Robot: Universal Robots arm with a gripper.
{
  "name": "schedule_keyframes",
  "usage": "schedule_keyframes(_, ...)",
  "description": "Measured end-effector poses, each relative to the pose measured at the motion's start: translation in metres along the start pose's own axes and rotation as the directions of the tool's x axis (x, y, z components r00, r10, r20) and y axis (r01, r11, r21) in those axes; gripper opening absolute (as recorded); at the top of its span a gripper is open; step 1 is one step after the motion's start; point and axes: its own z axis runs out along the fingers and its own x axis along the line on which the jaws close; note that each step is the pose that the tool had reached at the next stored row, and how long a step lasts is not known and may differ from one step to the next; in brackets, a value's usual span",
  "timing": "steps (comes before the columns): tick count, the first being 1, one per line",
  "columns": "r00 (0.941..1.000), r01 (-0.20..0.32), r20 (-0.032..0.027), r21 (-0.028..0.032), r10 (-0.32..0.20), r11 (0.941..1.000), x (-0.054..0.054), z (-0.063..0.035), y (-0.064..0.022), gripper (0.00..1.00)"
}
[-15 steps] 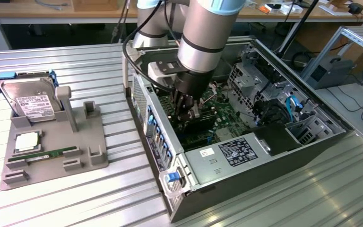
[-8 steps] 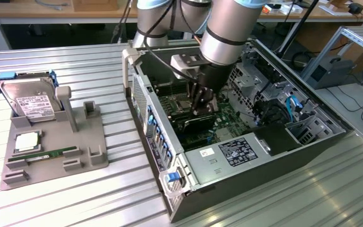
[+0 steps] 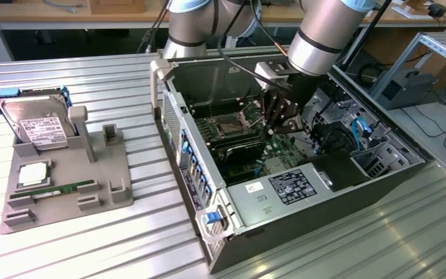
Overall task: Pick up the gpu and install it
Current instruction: 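Press down on the gpu until it lock into place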
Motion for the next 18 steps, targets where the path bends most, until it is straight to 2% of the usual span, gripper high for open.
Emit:
schedule_keyframes(4, 1.0000, 0.000, 0.0017, -0.0180, 0.000, 0.9998, 0.000, -0.0031, -0.0327, 0.11)
schedule_keyframes(5, 1.0000, 0.000, 0.0021, -0.0186, 0.000, 0.9998, 0.001, -0.0048, -0.0400, 0.11)
schedule_keyframes(9, 1.0000, 0.000, 0.0024, -0.0186, 0.000, 0.9998, 0.001, -0.0258, -0.0407, 0.11)
schedule_keyframes(12, 1.0000, 0.000, 0.0025, -0.0186, 0.000, 0.9998, 0.000, -0.0346, -0.0399, 0.11)
schedule_keyframes(18, 1.0000, 0.000, 0.0034, -0.0186, 0.000, 0.9998, 0.000, -0.0350, -0.0399, 0.11)
